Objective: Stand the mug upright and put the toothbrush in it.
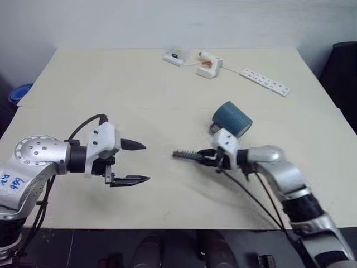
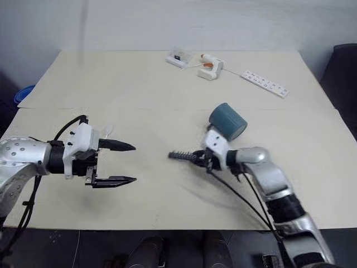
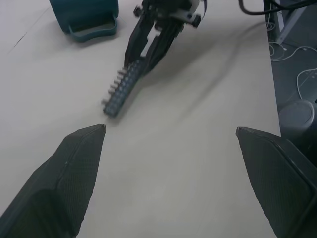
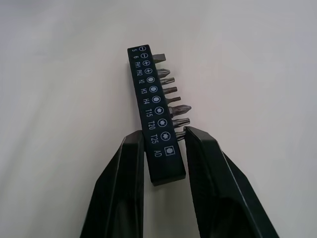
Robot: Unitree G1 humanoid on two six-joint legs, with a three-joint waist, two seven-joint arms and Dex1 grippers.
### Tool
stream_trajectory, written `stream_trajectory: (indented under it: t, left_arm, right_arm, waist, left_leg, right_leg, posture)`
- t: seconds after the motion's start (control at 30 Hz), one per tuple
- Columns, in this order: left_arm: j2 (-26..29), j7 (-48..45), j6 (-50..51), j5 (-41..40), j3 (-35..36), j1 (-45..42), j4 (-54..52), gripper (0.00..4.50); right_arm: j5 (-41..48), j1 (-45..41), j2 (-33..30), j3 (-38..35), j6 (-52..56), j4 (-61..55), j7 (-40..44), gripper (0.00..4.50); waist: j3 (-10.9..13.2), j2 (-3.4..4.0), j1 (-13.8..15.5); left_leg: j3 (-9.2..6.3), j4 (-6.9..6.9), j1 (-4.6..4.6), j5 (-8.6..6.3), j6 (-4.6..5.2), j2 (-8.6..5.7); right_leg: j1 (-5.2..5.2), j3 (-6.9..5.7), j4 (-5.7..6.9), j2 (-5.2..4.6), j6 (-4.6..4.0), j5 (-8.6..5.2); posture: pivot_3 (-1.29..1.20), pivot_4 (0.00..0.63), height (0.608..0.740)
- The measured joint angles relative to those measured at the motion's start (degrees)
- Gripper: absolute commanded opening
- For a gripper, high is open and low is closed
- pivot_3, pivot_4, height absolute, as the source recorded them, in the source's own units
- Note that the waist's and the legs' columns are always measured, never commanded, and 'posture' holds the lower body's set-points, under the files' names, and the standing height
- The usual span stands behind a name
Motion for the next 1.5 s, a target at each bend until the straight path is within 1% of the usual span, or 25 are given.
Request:
stream_trajectory:
  t: [0.1, 0.17, 0.27, 0.33, 0.37, 0.47, 0.53, 0.57, 0.63, 0.73, 0.83, 1.0, 1.07, 1.1, 1.13, 1.23, 1.33, 1.43, 1.5]
  left_arm:
    - [-1.6, -1.3, -1.3, 0.8, -2.8, -2.2, 1.8, 4.50]
    - [-3.0, -2.5, -2.4, 1.3, -4.8, -3.6, 2.2, 4.50]
    - [-4.6, -4.3, -3.5, 2.3, -6.9, -5.4, 4.5, 4.50]
    - [-5.9, -5.7, -4.0, 2.4, -8.2, -7.0, 5.3, 4.50]
    - [-7.5, -6.5, -4.2, 2.4, -9.2, -9.0, 6.4, 4.50]
    - [-13.1, -7.8, -4.2, 2.3, -12.3, -15.5, 9.2, 4.50]
    - [-16.0, -8.5, -4.2, 2.2, -13.4, -18.9, 11.0, 4.50]
    - [-16.9, -8.8, -4.2, 2.3, -13.7, -19.8, 11.7, 4.50]
    - [-20.1, -9.5, -4.4, 2.7, -15.3, -22.7, 14.6, 4.50]
    - [-23.1, -10.0, -4.9, 3.5, -16.9, -25.9, 17.4, 4.50]
    - [-24.5, -10.3, -5.6, 4.6, -17.1, -27.5, 19.2, 4.50]
    - [-24.5, -10.7, -5.5, 5.1, -17.2, -27.6, 19.4, 4.50]
    - [-24.2, -10.5, -5.3, 5.1, -17.0, -27.5, 19.2, 4.50]
    - [-24.0, -10.3, -5.0, 5.1, -16.7, -27.1, 18.7, 4.50]
    - [-23.5, -10.0, -4.6, 5.1, -16.4, -26.5, 18.2, 4.50]
    - [-22.4, -9.1, -3.1, 4.9, -15.8, -24.3, 16.1, 4.50]
    - [-21.3, -7.6, -1.3, 4.6, -14.4, -21.7, 13.2, 4.50]
    - [-19.6, -6.3, 0.5, 3.9, -12.8, -19.4, 11.0, 4.50]
    - [-18.5, -5.4, 1.7, 3.1, -11.2, -18.1, 9.4, 4.50]
  right_arm:
    - [2.4, 6.3, -5.3, -7.3, 4.9, -8.3, -1.3, 0.83]
    - [4.4, 13.8, -9.9, -14.1, 8.2, -13.3, -1.3, 0.83]
    - [8.0, 23.8, -13.9, -24.6, 12.0, -19.0, 0.2, 0.83]
    - [10.1, 30.0, -15.3, -31.2, 13.7, -21.6, 1.9, 0.83]
    - [11.0, 34.5, -15.7, -36.1, 14.6, -22.7, 2.7, 0.83]
    - [11.0, 39.9, -15.0, -45.5, 15.8, -21.8, 1.0, 0.83]
    - [10.5, 41.5, -13.3, -50.0, 15.7, -20.3, -1.7, 0.83]
    - [10.1, 41.7, -12.1, -50.8, 15.5, -19.5, -3.1, 0.83]
    - [9.3, 41.4, -7.6, -52.0, 15.1, -17.1, -7.9, 0.83]
    - [8.3, 40.4, -3.1, -51.3, 14.0, -13.4, -13.7, 0.83]
    - [7.2, 37.0, 0.4, -49.4, 11.5, -9.2, -18.7, 0.83]
    - [5.0, 29.3, 1.9, -47.9, 7.4, 2.2, -26.7, 0.83]
    - [4.8, 27.0, 1.8, -47.8, 5.9, 5.7, -28.8, 1.58]
    - [4.8, 26.3, 1.7, -47.9, 5.4, 6.9, -29.5, 1.80]
    - [4.9, 25.8, 1.5, -47.9, 5.3, 7.6, -29.8, 2.12]
    - [5.0, 25.8, 0.3, -47.9, 5.3, 8.5, -30.2, 3.17]
    - [5.2, 27.6, -1.1, -47.8, 5.8, 6.4, -30.1, 4.17]
    - [5.7, 28.2, -4.2, -47.7, 8.0, 0.2, -29.6, 4.17]
    - [8.0, 27.1, -7.0, -47.1, 11.2, -7.3, -28.8, 4.17]
  waist:
    - [0.0, -0.01, 0.1]
    - [0.0, -0.03, 0.4]
    - [0.0, -0.05, 0.6]
    - [0.0, -0.06, 0.6]
    - [0.0, -0.07, 0.7]
    - [0.0, -0.13, 1.1]
    - [0.0, -0.20, 1.1]
    - [0.0, -0.23, 1.0]
    - [0.0, -0.25, 1.0]
    - [0.0, -0.21, 0.9]
    - [0.0, -0.19, 0.1]
    - [0.0, -0.10, 0.0]
    - [0.0, -0.10, 0.0]
    - [0.0, -0.10, 0.0]
    - [0.0, -0.09, 0.0]
    - [0.0, -0.09, 0.0]
    - [0.0, -0.07, 0.0]
    - [0.0, -0.01, -0.3]
    - [0.0, -0.01, -0.6]
  left_leg:
    - [0.06, -0.02, 0.01, -0.01, 0.02, 0.00]
    - [0.15, -0.01, -0.04, -0.02, 0.04, -0.01]
    - [0.28, 0.05, 0.00, -0.03, 0.07, -0.01]
    - [0.33, 0.08, 0.10, -0.02, 0.08, 0.00]
    - [0.39, 0.11, 0.15, -0.02, 0.08, 0.01]
    - [0.35, 0.17, 0.29, -0.01, 0.12, 0.02]
    - [0.37, 0.15, 0.28, 0.02, 0.17, 0.01]
    - [0.36, 0.15, 0.28, 0.02, 0.18, 0.02]
    - [0.32, 0.15, 0.31, 0.02, 0.18, 0.02]
    - [0.23, 0.13, 0.29, 0.02, 0.18, 0.00]
    - [0.16, 0.07, 0.31, 0.01, 0.18, 0.00]
    - [0.16, -0.01, 0.62, -0.02, 0.24, -0.03]
    - [0.16, -0.02, 0.62, -0.02, 0.24, -0.02]
    - [0.15, -0.02, 0.62, -0.02, 0.25, -0.02]
    - [0.16, -0.02, 0.62, -0.03, 0.26, -0.02]
    - [0.16, -0.02, 0.62, -0.05, 0.30, -0.02]
    - [0.16, -0.02, 0.62, -0.06, 0.30, -0.01]
    - [0.26, -0.01, 0.66, -0.06, 0.31, -0.01]
    - [0.26, -0.01, 0.71, -0.06, 0.31, 0.02]
  right_leg:
    - [0.01, 0.01, -0.04, 0.01, 0.00, 0.00]
    - [0.02, 0.01, -0.10, 0.01, 0.00, 0.00]
    - [0.11, 0.02, -0.11, 0.05, 0.02, 0.01]
    - [0.25, 0.02, -0.11, 0.09, 0.03, 0.01]
    - [0.34, 0.01, -0.12, 0.12, 0.04, 0.02]
    - [0.89, -0.03, -0.50, 0.15, 0.09, 0.06]
    - [0.95, 0.00, -0.66, 0.15, 0.07, 0.08]
    - [0.95, 0.00, -0.65, 0.15, 0.09, 0.09]
    - [0.92, -0.02, -0.64, 0.15, 0.12, 0.11]
    - [0.80, 0.06, -0.57, 0.12, 0.17, 0.14]
    - [0.80, 0.11, -0.57, 0.12, 0.19, 0.15]
    - [0.84, 0.32, -0.54, 0.11, 0.22, 0.16]
    - [0.84, 0.32, -0.53, 0.11, 0.23, 0.17]
    - [0.84, 0.31, -0.52, 0.12, 0.23, 0.17]
    - [0.84, 0.32, -0.52, 0.11, 0.24, 0.17]
    - [0.84, 0.34, -0.54, 0.10, 0.26, 0.19]
    - [0.83, 0.35, -0.53, 0.11, 0.27, 0.19]
    - [0.83, 0.45, -0.51, 0.11, 0.29, 0.20]
    - [0.84, 0.45, -0.46, 0.15, 0.28, 0.20]
  posture:
    - [0.00, 0.150, 0.740]
    - [0.00, 0.150, 0.740]
    - [0.00, 0.150, 0.740]
    - [0.00, 0.150, 0.740]
    - [0.00, 0.150, 0.740]
    - [0.00, 0.150, 0.740]
    - [0.00, 0.150, 0.740]
    - [0.00, 0.150, 0.740]
    - [0.00, 0.150, 0.740]
    - [0.00, 0.150, 0.740]
    - [0.00, 0.150, 0.740]
    - [0.00, 0.150, 0.740]
    - [0.00, 0.150, 0.740]
    - [0.00, 0.150, 0.740]
    - [0.00, 0.150, 0.740]
    - [0.00, 0.150, 0.740]
    - [0.00, 0.150, 0.740]
    - [0.00, 0.150, 0.740]
    - [0.00, 0.150, 0.740]
